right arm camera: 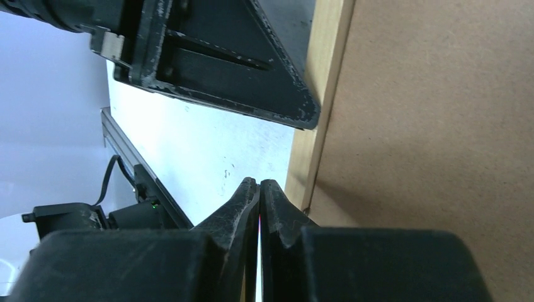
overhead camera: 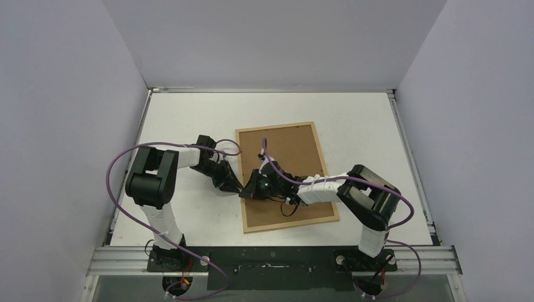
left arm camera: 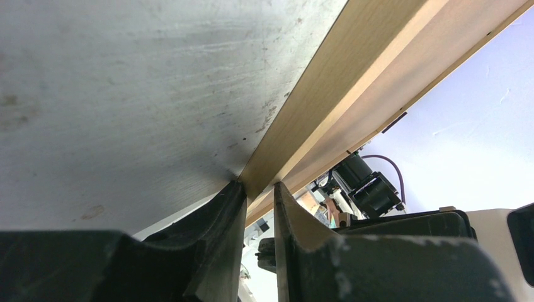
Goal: Put the photo into the frame
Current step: Install the photo frame at the center of the board.
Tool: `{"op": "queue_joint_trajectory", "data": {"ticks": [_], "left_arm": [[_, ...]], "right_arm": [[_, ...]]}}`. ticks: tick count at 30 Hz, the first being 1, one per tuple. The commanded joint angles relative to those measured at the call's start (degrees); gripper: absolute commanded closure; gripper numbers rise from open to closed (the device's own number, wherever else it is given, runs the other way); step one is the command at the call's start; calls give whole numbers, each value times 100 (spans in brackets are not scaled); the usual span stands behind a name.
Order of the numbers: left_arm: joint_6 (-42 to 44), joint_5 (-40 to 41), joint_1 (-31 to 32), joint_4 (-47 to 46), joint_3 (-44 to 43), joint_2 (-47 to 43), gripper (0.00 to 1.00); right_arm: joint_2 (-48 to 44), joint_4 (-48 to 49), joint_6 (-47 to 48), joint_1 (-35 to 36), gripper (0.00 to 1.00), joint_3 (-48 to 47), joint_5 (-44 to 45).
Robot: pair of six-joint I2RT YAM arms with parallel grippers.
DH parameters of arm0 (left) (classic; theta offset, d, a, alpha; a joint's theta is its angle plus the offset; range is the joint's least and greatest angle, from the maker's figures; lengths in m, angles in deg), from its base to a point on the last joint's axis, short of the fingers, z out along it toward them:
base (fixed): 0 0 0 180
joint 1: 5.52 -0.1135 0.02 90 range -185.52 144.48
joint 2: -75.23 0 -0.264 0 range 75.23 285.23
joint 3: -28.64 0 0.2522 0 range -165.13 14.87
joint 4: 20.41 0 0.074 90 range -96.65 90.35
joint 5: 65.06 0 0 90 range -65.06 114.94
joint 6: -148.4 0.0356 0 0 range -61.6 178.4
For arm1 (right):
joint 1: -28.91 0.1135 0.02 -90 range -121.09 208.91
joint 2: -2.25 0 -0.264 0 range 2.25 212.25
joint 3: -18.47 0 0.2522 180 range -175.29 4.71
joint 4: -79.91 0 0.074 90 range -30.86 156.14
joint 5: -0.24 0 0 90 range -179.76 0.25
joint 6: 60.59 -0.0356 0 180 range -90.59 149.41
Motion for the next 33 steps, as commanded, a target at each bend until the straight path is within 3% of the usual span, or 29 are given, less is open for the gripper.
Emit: {"op": "queue_joint_trajectory", "data": {"ticks": [1, 19, 33], "left_arm": [[266, 1716, 145, 3, 365, 457, 80], [267, 1740, 147, -12, 381, 541, 81], [267, 1765, 146, -5, 362, 571, 81]], "right_arm": [[-52, 360, -94, 23, 100, -6, -40], [159, -51, -183, 76, 89, 20, -115], [-6, -421, -138, 85, 89, 106, -36]]}}
